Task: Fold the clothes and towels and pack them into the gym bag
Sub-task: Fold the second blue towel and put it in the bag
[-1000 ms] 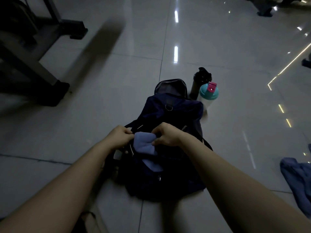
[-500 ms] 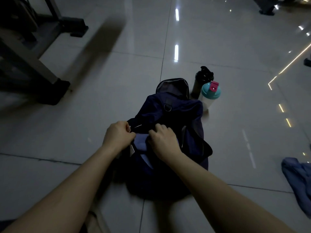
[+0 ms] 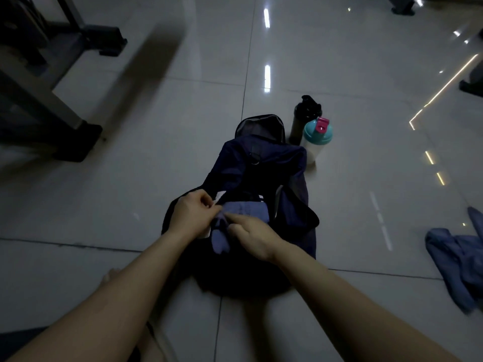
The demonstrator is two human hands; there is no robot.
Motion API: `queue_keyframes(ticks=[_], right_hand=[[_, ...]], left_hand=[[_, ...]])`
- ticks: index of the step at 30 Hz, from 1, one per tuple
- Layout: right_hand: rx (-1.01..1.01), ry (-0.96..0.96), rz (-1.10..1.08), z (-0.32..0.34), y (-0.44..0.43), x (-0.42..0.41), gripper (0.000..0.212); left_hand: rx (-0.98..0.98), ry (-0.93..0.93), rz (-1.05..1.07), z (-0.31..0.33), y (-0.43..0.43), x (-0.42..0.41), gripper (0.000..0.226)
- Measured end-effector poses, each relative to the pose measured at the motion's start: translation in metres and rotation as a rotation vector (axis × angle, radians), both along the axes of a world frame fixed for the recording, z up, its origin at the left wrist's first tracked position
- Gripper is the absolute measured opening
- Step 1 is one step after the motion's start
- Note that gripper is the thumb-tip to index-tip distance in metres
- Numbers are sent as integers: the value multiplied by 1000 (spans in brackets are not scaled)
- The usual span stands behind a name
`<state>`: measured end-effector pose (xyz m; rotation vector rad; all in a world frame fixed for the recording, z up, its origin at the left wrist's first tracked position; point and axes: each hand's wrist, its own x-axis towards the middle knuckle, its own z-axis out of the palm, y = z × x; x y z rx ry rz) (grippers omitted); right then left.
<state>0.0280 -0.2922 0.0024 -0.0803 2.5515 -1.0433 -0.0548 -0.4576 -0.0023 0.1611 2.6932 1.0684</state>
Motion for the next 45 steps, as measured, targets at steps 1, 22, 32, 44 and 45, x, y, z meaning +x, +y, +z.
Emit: queue_keyframes(ticks=[1, 22, 32, 44, 45], right_hand=[[42, 58, -57, 2, 7, 3, 48], [406, -42, -861, -5, 82, 31, 52], [270, -104, -916, -8, 128, 48, 17], [244, -90, -802, -10, 51, 49, 75], [238, -107, -761, -11, 59, 51, 65]], left_hand=[[-55, -29, -12, -5, 4, 1, 24], [-294, 128, 136, -39, 74, 36, 108], [-421, -14, 97, -65, 70, 35, 116], [-308, -44, 75, -51, 53, 36, 98], [-311, -50, 70, -50, 53, 36, 99]])
